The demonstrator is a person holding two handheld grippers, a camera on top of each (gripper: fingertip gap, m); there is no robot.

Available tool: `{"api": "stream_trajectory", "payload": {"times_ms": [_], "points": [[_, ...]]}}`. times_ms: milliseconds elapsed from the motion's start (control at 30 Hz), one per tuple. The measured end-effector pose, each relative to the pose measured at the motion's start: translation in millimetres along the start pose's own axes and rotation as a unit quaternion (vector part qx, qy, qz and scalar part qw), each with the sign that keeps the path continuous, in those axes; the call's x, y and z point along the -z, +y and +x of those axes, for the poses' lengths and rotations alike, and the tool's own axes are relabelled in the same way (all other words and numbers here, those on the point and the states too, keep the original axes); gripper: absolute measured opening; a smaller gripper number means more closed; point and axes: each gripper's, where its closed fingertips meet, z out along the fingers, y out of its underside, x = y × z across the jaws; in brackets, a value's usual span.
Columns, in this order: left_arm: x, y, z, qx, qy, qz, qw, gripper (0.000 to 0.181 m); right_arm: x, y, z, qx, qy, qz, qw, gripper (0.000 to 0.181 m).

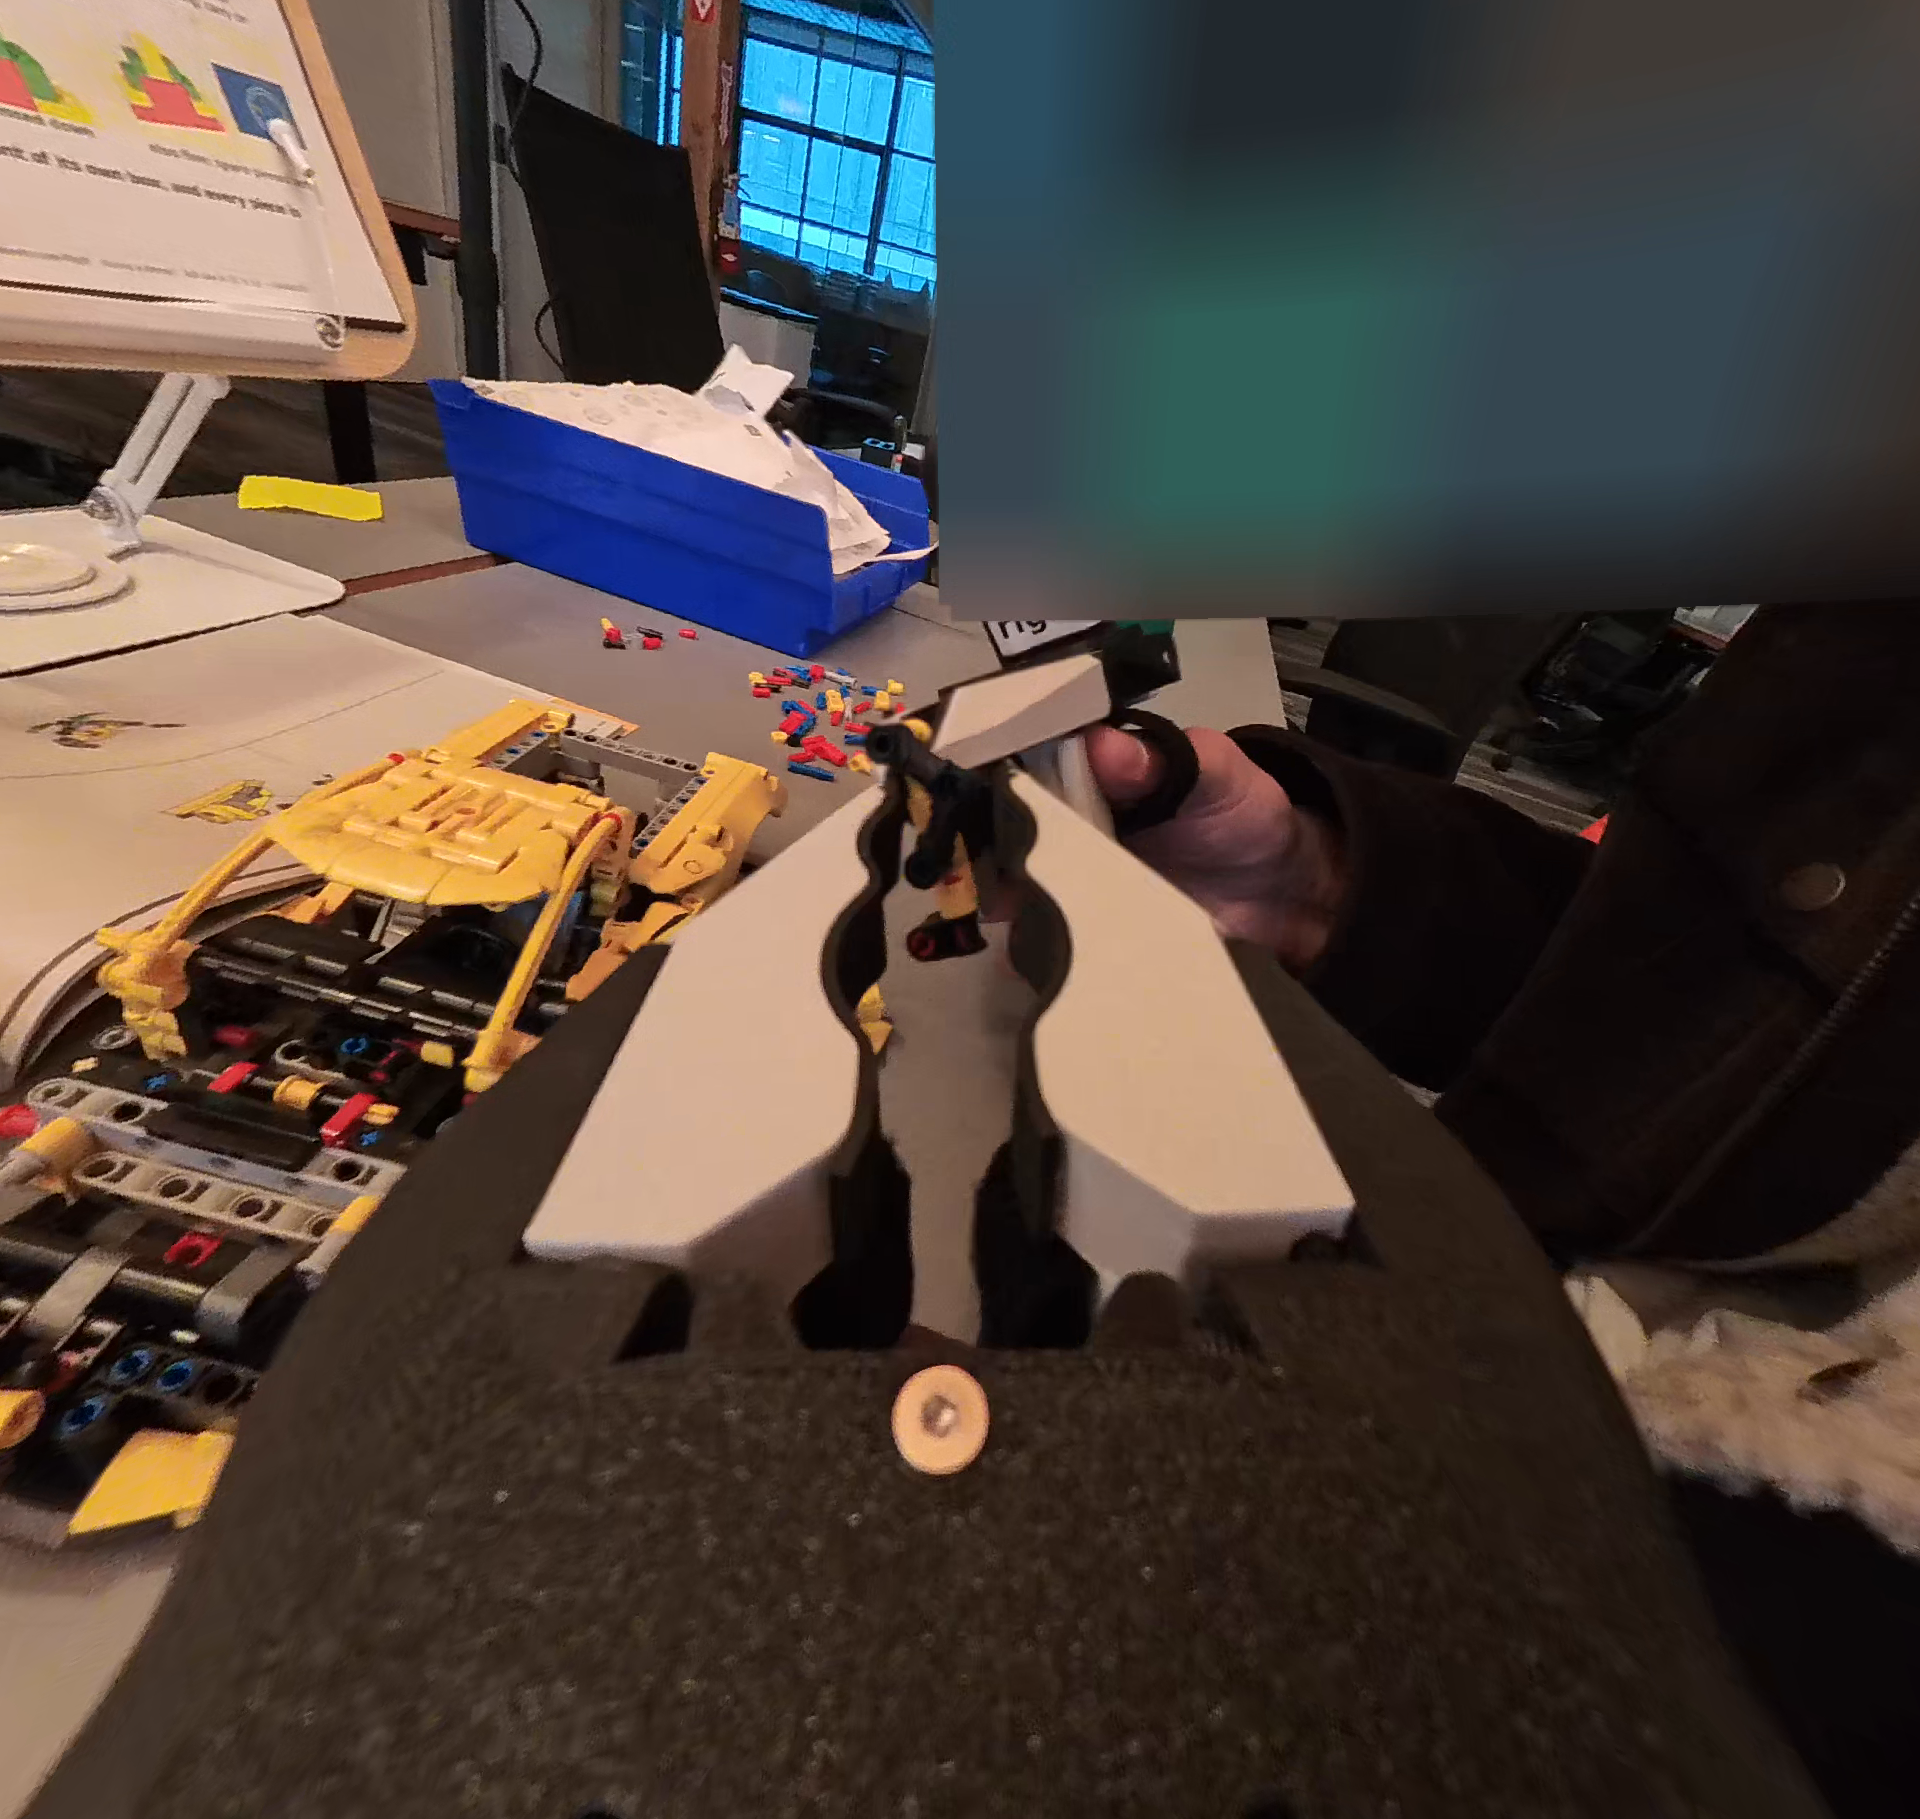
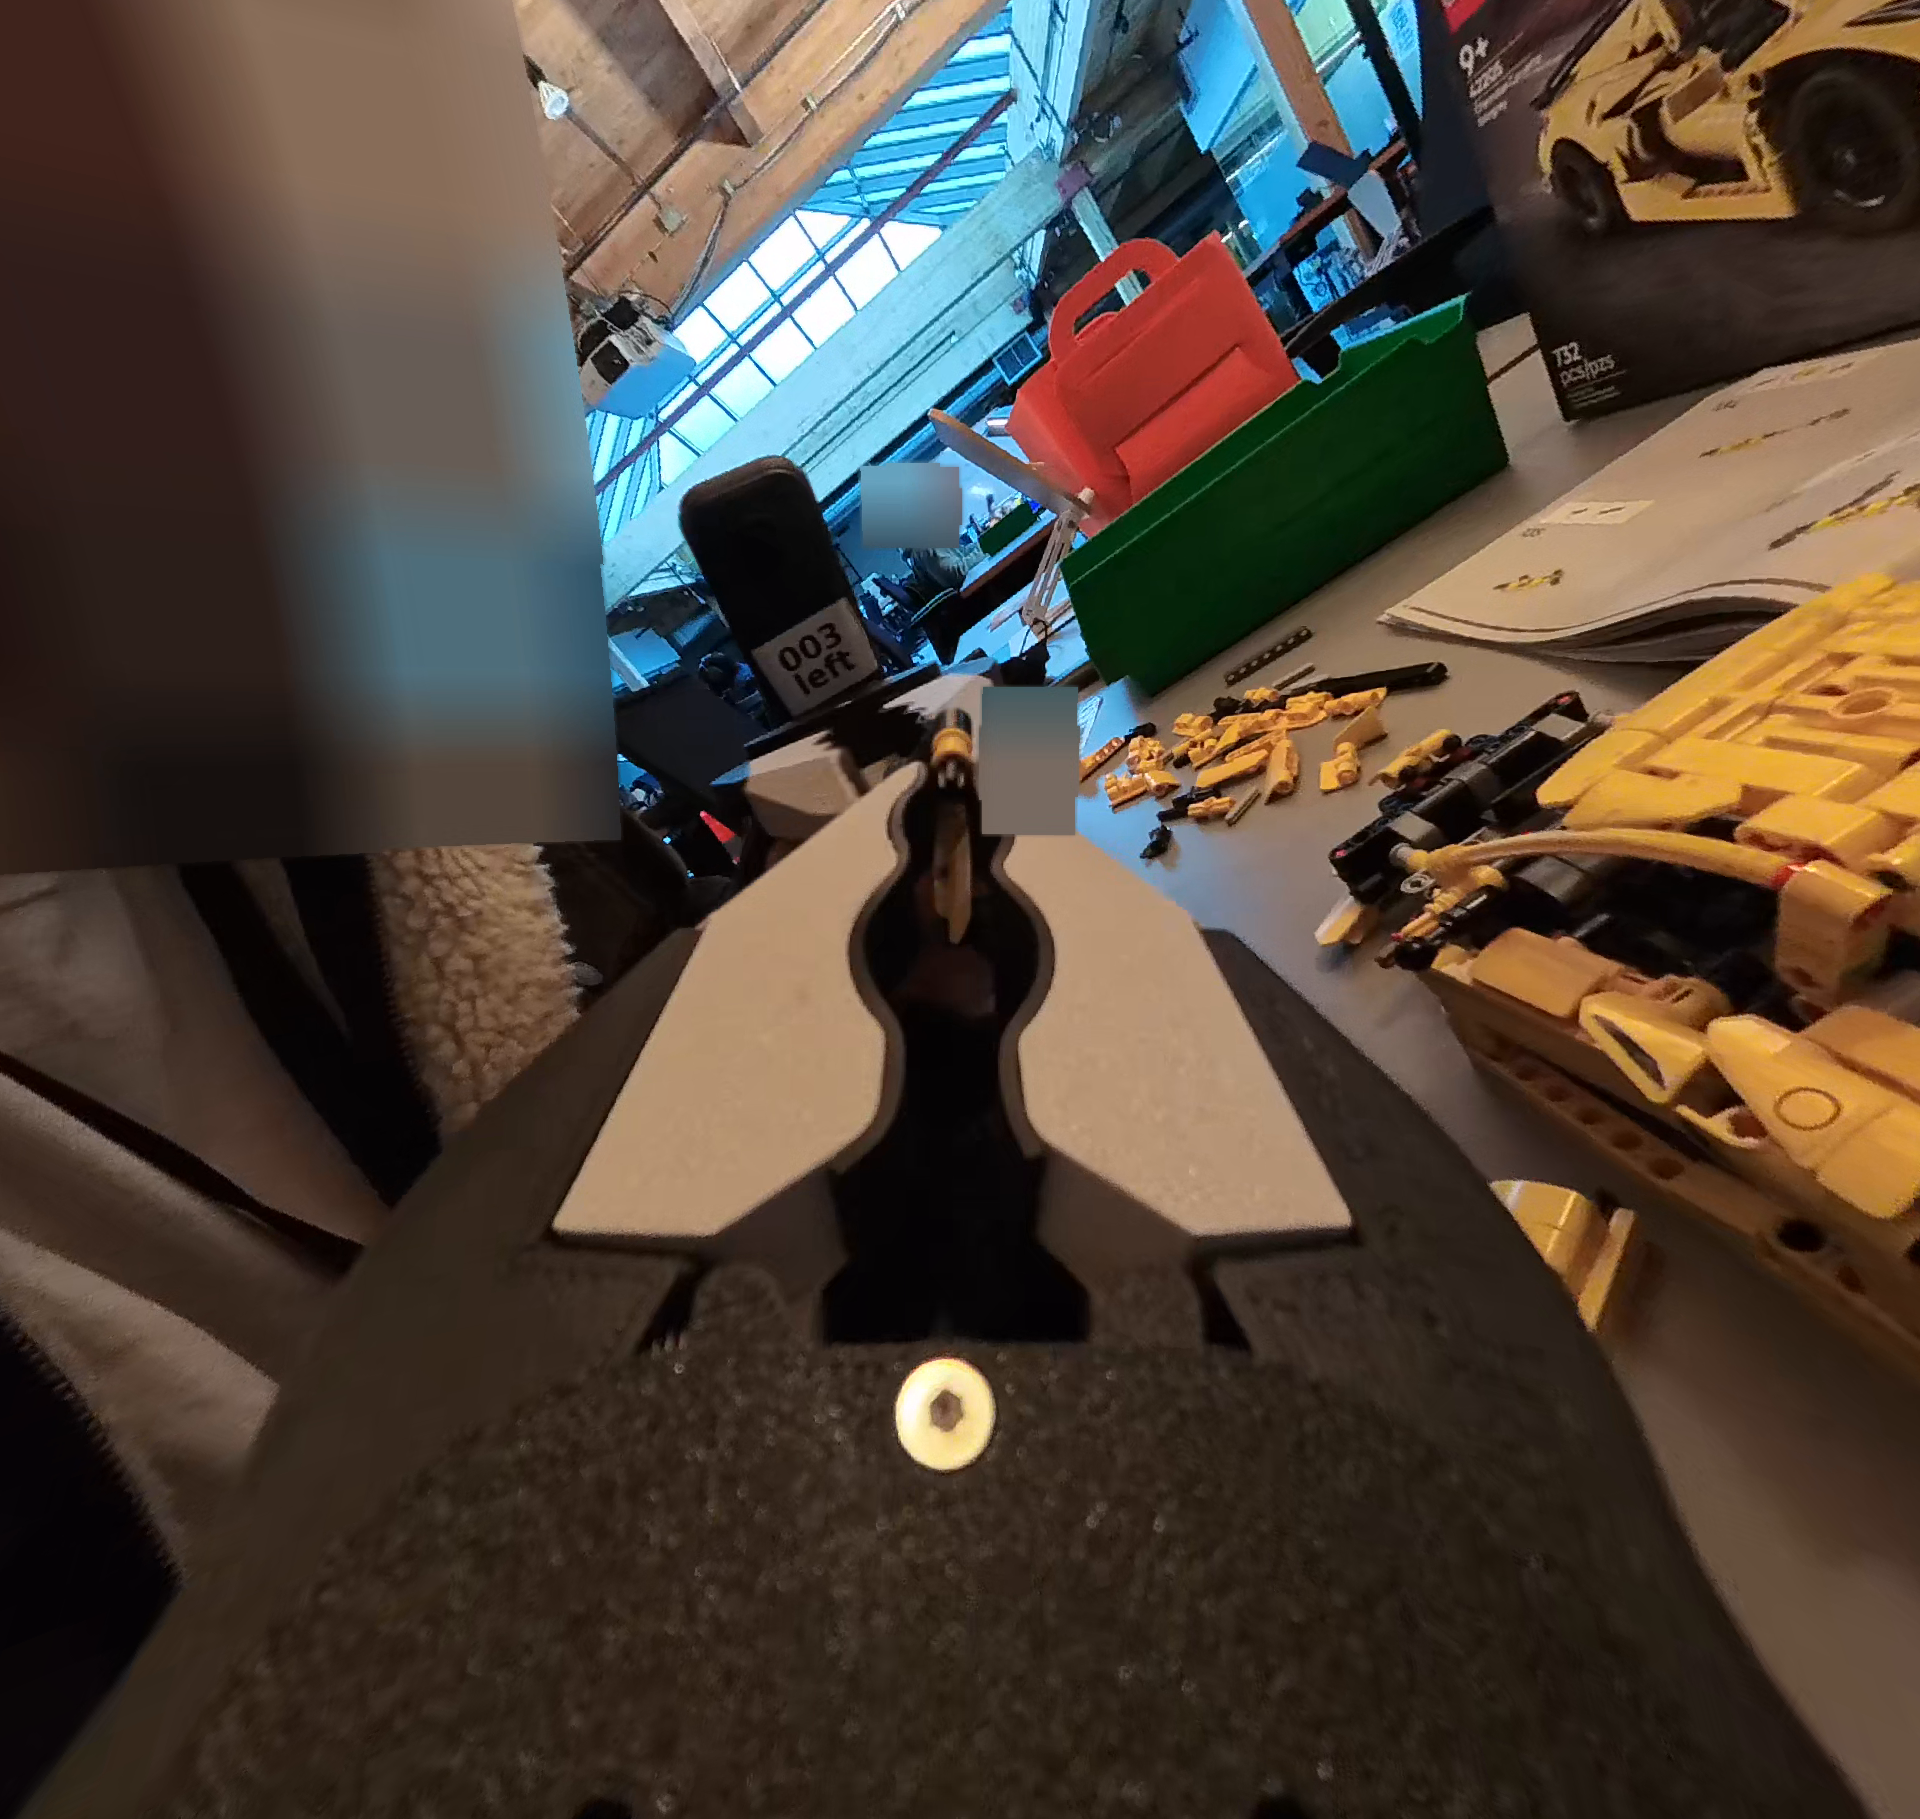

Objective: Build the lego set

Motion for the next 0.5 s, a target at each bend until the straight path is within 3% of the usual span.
{"api": "stream_trajectory", "payload": {"times_ms": [500], "points": [[0.1, 3.2, 0.4, -0.018, 0.000, -0.010, 1.000, 0.010, 0.3, 2.3, 2.1, -0.013, 0.003, -0.004, 1.000, 0.004]]}}
